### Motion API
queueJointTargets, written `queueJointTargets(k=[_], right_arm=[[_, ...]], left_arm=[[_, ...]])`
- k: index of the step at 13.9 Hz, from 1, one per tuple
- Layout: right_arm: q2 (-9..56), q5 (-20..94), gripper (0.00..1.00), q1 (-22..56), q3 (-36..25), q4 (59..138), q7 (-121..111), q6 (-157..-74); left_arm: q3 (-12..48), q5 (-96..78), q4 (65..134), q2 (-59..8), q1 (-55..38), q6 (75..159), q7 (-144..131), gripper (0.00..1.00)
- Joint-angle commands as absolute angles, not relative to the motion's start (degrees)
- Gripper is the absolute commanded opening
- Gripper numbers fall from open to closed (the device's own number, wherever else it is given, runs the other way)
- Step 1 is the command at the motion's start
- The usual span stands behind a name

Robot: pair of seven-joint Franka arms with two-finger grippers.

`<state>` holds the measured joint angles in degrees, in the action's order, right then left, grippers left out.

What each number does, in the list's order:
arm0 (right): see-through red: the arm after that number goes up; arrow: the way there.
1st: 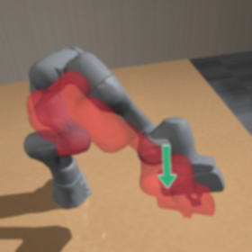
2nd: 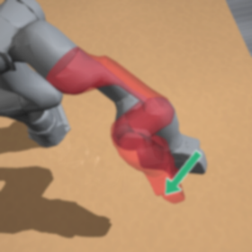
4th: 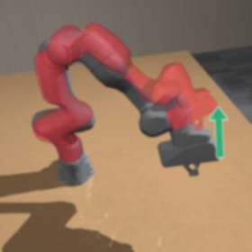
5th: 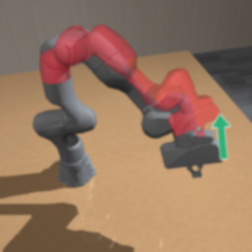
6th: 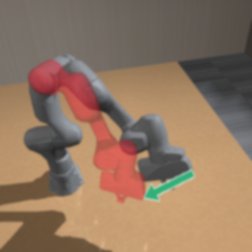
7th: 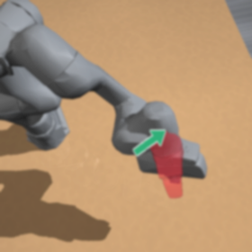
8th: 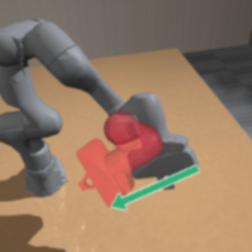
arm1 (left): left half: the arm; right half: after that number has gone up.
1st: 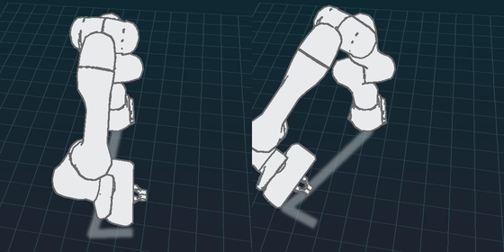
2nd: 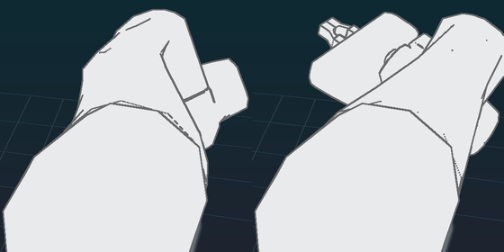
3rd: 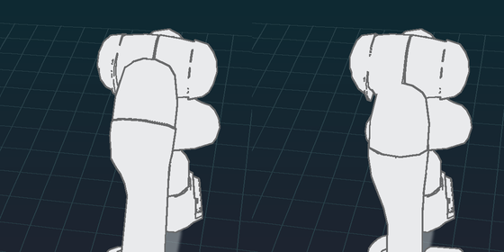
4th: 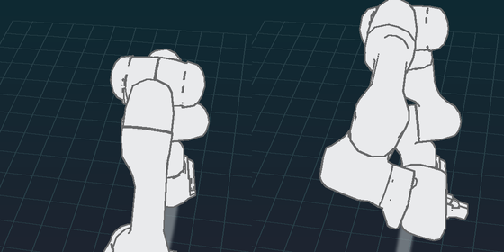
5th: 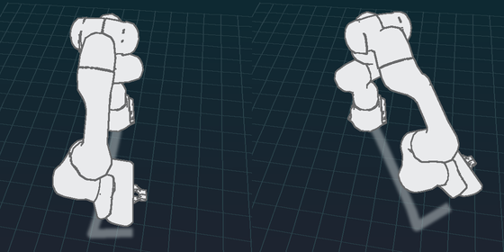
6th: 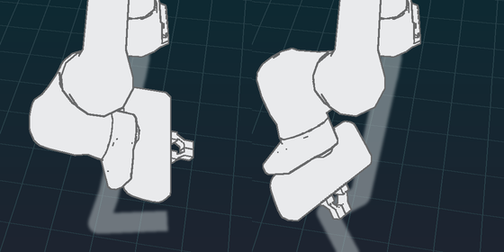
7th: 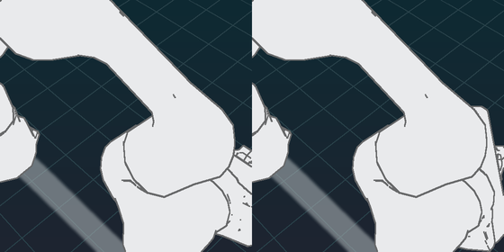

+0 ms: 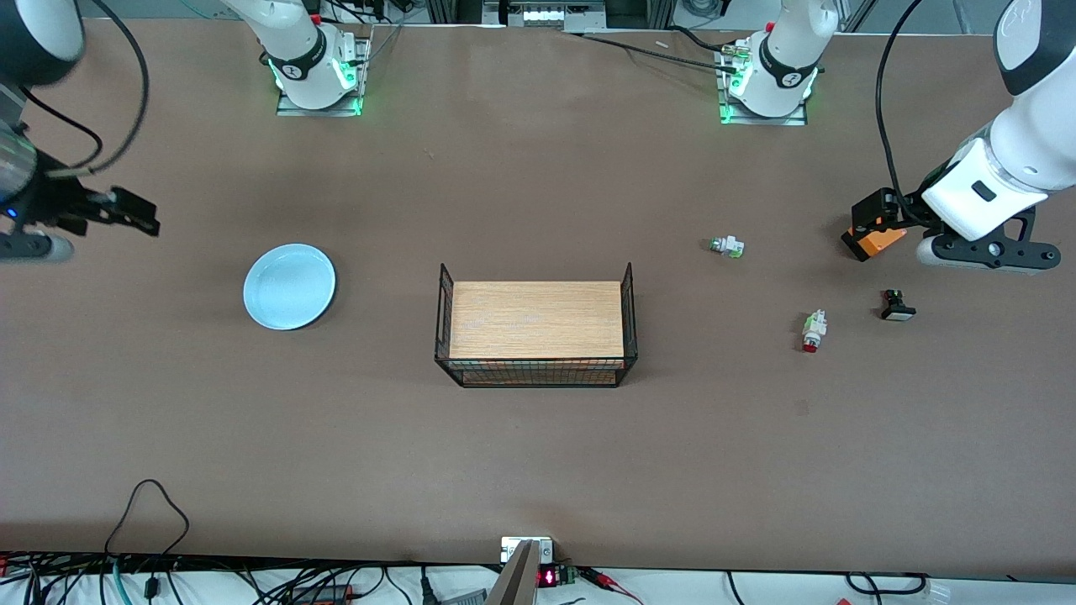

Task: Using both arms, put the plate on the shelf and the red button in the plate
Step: 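Lower the right gripper over the light-blue plate rim, then grasp the plate rim with the right gripper and lift it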

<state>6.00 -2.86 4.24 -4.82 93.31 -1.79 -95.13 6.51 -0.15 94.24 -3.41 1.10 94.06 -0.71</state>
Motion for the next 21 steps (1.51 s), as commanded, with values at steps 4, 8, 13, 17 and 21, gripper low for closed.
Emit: queueJointTargets(k=[4,8,13,17,21], right_arm=[[15.9,-3.7,1.0,4.0,-4.8,92.7,-1.0,-102.2],[18.7,-3.4,1.0,3.9,-4.9,98.6,-0.7,-109.0],[18.2,-3.3,1.0,0.7,-4.8,113.6,-0.2,-125.4],[21.4,-3.4,1.0,-0.8,-4.8,119.5,-1.5,-132.4],[24.1,-3.4,1.0,-0.4,-4.8,120.7,-2.2,-133.5]], left_arm=[[6.7,0.2,93.4,-3.1,1.1,92.7,-0.4,1.0],[6.7,0.2,93.4,-3.1,1.1,92.6,-0.4,1.0],[6.7,-0.1,93.4,-3.1,1.0,92.6,-0.5,1.0],[6.7,-0.2,93.4,-3.1,1.1,92.6,-0.4,1.0],[6.7,-0.2,93.4,-3.0,1.1,92.2,-0.4,1.0]])
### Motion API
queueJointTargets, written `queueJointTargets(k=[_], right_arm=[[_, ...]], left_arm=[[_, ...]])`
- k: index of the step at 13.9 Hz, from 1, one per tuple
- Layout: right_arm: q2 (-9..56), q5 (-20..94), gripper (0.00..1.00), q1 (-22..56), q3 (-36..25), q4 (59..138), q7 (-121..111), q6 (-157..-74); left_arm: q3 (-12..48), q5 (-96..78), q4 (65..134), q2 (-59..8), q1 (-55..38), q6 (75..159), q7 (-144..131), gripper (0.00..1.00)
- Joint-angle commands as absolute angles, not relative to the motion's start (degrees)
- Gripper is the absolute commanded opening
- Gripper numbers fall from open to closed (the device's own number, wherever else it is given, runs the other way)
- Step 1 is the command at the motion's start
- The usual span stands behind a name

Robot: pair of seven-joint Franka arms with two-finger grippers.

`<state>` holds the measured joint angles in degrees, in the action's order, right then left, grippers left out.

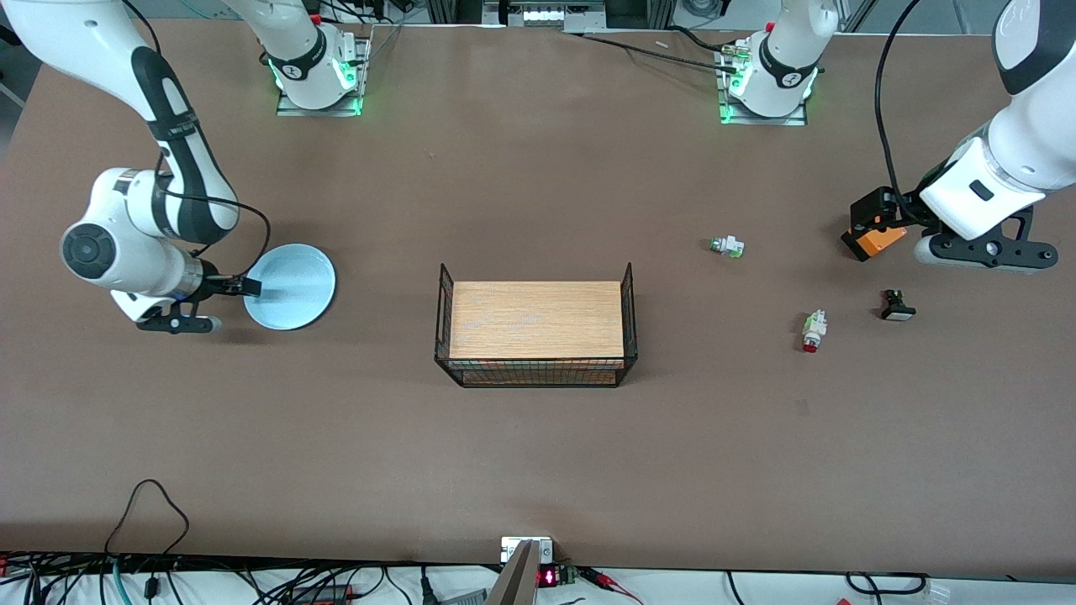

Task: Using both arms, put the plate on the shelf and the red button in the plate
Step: 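Grasp the plate rim with the right gripper and lift it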

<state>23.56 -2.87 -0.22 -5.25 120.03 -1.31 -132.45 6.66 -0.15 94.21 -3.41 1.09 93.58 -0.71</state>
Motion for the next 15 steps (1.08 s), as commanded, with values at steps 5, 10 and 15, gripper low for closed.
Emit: queueJointTargets(k=[5,10,15], right_arm=[[25.8,-3.4,0.39,-0.4,-4.7,122.0,-3.4,-133.5],[25.3,-3.5,0.0,-0.3,-3.8,121.9,-4.3,-131.2],[22.1,-3.1,0.0,-2.7,-2.6,121.7,-7.6,-126.7]], left_arm=[[6.7,-0.3,93.4,-3.1,1.1,91.8,-0.4,1.0],[6.7,-0.3,93.4,-3.1,1.1,91.8,-0.5,1.0],[6.8,-0.3,93.4,-2.9,0.8,91.7,-0.5,1.0]])
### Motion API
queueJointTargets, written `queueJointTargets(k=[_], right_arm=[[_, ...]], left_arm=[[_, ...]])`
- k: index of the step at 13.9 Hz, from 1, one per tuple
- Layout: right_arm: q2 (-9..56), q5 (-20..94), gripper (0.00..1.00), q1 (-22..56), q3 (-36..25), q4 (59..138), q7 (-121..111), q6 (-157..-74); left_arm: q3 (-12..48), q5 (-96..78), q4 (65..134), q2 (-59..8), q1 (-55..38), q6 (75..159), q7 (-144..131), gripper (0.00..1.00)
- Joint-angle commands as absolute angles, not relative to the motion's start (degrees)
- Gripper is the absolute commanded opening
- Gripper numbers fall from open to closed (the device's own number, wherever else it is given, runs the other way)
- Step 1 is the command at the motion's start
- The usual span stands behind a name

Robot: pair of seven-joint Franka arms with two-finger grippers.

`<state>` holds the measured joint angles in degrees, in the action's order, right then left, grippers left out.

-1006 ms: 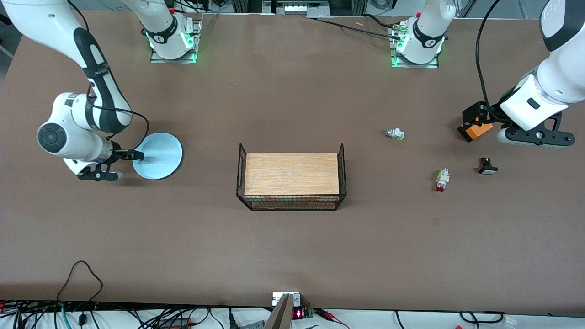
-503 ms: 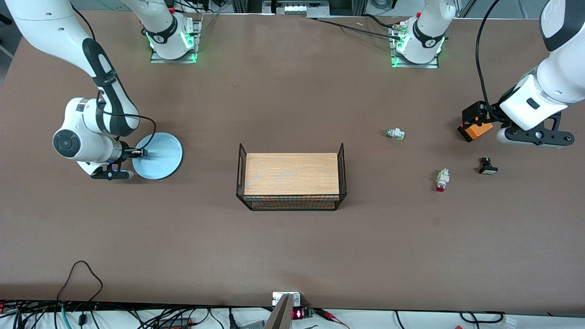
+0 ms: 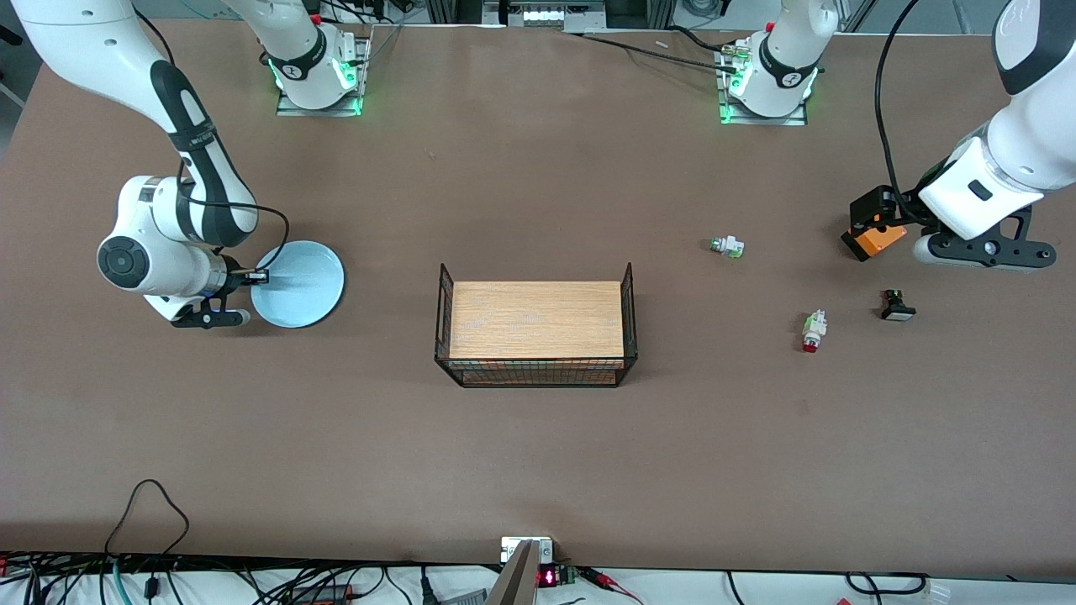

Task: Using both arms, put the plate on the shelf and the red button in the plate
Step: 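Grasp the plate rim with the right gripper and lift it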

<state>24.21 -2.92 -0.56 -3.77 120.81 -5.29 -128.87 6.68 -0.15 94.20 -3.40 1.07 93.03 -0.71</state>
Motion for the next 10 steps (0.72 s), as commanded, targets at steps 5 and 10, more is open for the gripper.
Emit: queueJointTargets(k=[5,10], right_arm=[[14.3,4.7,0.0,-2.5,-1.5,115.8,-5.3,-110.3],[10.0,10.0,0.0,-2.5,-1.4,107.2,-0.7,-97.9]], left_arm=[[6.9,-0.3,93.4,-2.8,1.1,90.7,-0.7,1.0],[6.9,-0.3,93.3,-3.0,0.8,90.8,-0.8,1.0]])
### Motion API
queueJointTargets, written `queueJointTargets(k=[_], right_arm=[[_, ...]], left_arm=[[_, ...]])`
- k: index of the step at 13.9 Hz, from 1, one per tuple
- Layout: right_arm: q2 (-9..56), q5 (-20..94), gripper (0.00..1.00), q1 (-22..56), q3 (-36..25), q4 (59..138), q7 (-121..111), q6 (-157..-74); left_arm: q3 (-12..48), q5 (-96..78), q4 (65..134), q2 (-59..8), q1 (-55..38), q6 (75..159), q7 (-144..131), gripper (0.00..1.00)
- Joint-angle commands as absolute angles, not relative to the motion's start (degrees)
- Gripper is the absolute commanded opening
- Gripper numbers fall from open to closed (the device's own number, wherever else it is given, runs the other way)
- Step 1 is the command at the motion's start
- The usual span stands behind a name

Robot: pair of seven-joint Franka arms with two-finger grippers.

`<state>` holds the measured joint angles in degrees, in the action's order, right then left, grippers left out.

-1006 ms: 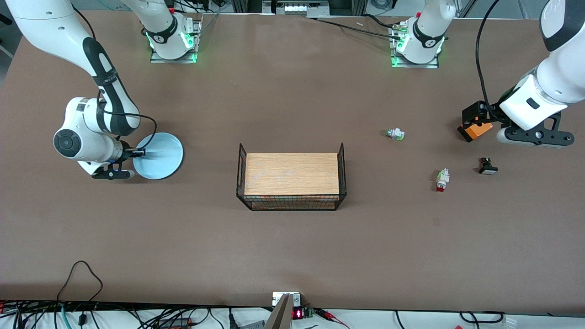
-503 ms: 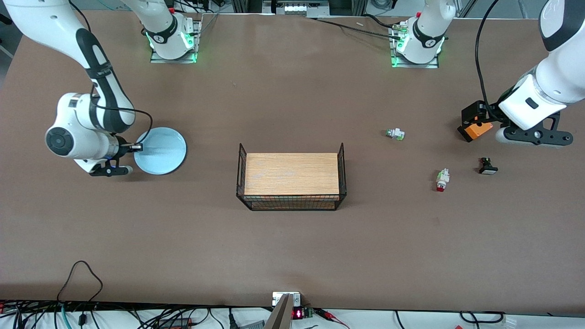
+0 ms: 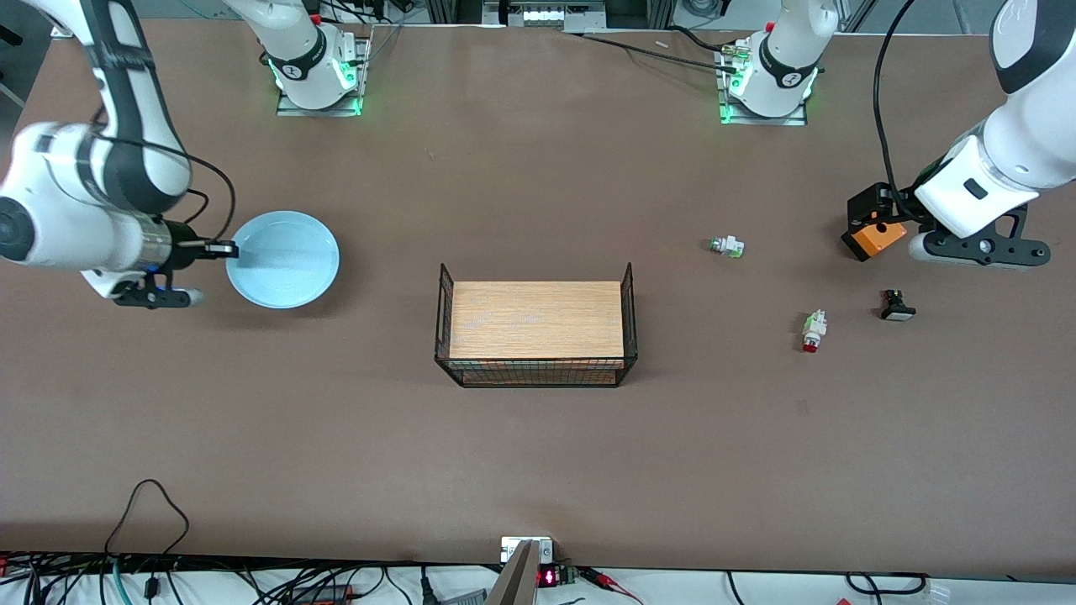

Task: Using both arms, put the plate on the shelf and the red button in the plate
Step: 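Grasp the plate rim with the right gripper and lift it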

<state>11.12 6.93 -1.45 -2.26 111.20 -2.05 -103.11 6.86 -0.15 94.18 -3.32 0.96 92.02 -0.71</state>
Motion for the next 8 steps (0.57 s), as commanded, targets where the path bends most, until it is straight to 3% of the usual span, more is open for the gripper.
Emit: queueJointTargets(k=[1,8], right_arm=[[9.8,11.8,0.0,-2.4,-1.4,104.4,0.3,-94.8],[8.7,20.0,0.0,2.0,3.4,95.1,31.1,-88.9]], left_arm=[[6.9,-0.3,93.3,-3.1,0.8,90.9,-0.6,1.0],[7.9,-0.2,93.3,-2.9,0.6,90.7,-1.1,1.0]])
